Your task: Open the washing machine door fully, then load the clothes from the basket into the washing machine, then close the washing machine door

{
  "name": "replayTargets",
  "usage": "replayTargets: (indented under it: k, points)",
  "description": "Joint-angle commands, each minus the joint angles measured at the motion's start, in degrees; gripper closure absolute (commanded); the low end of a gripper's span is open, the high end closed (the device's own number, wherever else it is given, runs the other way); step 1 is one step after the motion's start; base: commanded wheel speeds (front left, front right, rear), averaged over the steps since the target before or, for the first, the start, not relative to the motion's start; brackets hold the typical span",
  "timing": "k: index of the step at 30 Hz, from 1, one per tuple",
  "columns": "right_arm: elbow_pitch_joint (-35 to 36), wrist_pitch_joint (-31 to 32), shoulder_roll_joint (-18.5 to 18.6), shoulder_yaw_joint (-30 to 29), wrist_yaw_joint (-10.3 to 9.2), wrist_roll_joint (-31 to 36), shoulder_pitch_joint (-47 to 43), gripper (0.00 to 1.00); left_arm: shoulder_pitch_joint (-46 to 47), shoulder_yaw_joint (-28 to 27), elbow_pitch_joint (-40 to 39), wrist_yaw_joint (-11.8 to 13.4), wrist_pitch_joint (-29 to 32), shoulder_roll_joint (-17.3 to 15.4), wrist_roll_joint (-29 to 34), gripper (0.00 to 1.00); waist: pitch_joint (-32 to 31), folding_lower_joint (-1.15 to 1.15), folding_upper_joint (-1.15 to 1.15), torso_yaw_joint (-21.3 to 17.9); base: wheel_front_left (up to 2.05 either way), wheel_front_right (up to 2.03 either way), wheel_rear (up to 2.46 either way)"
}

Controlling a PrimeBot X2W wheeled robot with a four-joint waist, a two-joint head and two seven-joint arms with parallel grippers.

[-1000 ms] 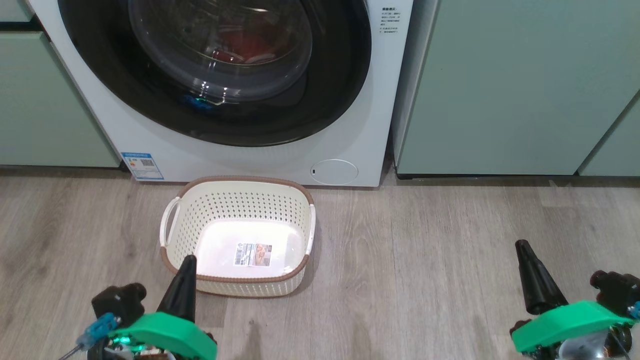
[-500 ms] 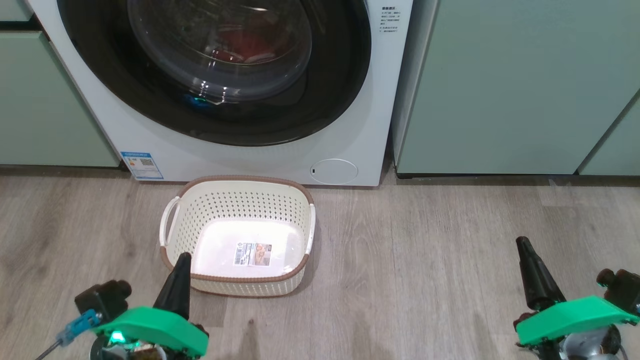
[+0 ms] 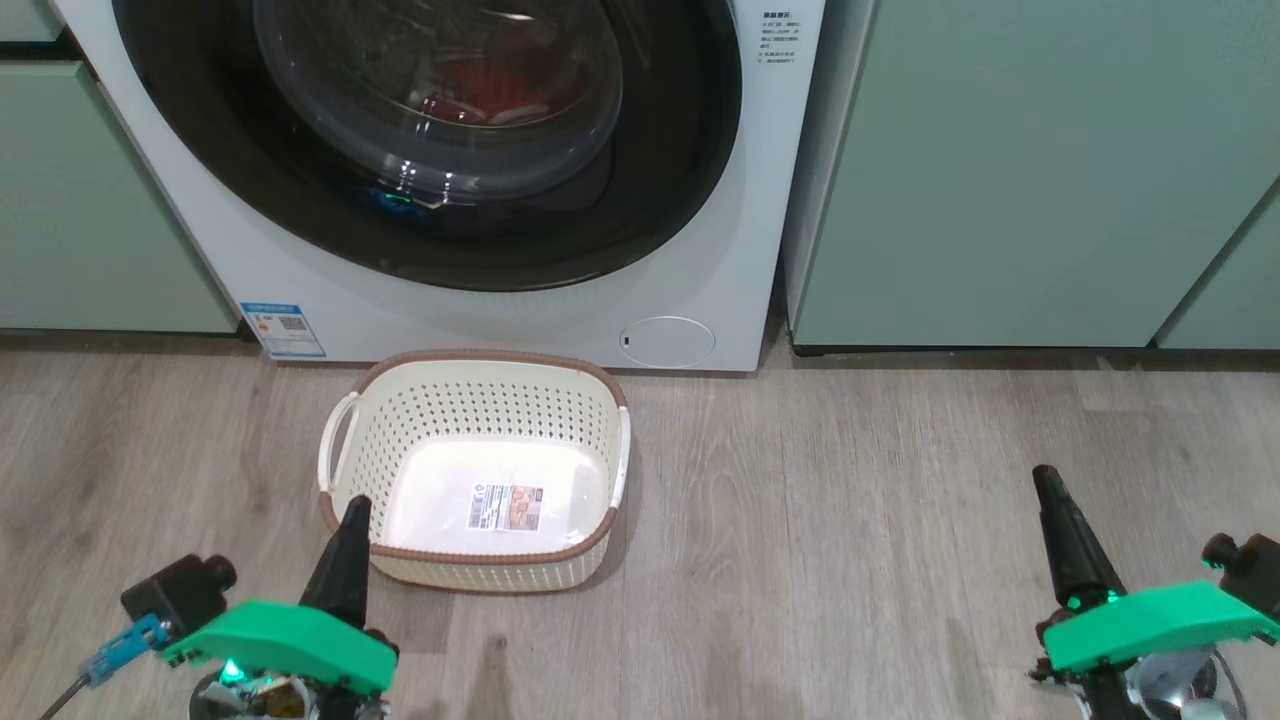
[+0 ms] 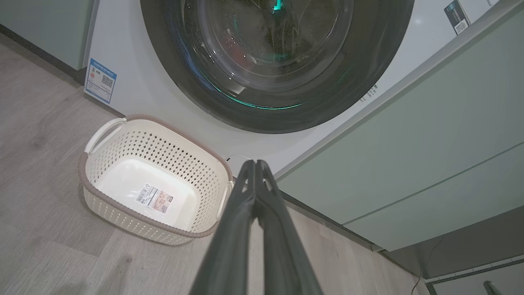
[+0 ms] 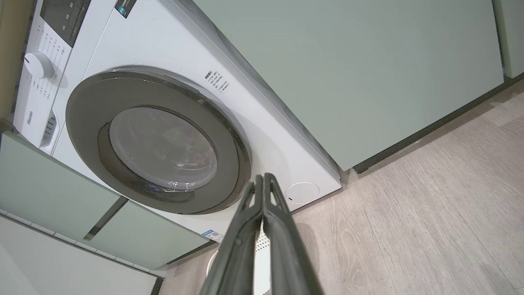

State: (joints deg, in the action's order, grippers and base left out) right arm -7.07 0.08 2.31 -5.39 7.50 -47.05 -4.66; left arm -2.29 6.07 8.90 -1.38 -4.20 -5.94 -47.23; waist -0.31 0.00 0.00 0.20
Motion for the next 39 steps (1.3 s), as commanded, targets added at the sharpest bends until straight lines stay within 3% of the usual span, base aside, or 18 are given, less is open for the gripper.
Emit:
replayTargets:
  k: [1,39]
  points:
    - [1.58,0.27,1.03,0.36,0.0,-1.54,3.35,1.0,3.01,-1.47,-1.28,-0.38,0.21,-0.2,-1.45,1.0,0.01,0.0,0.0,0.0,0.0,0.0,0.0]
    - [-3.0,3.12,1.21,0.14,-0.01,-25.58,7.34,1.0,5.88,-6.54,2.15,-3.47,5.12,0.88,-25.74,1.0,0.27,0.0,0.0,-0.11,0.0,0.0,0.0]
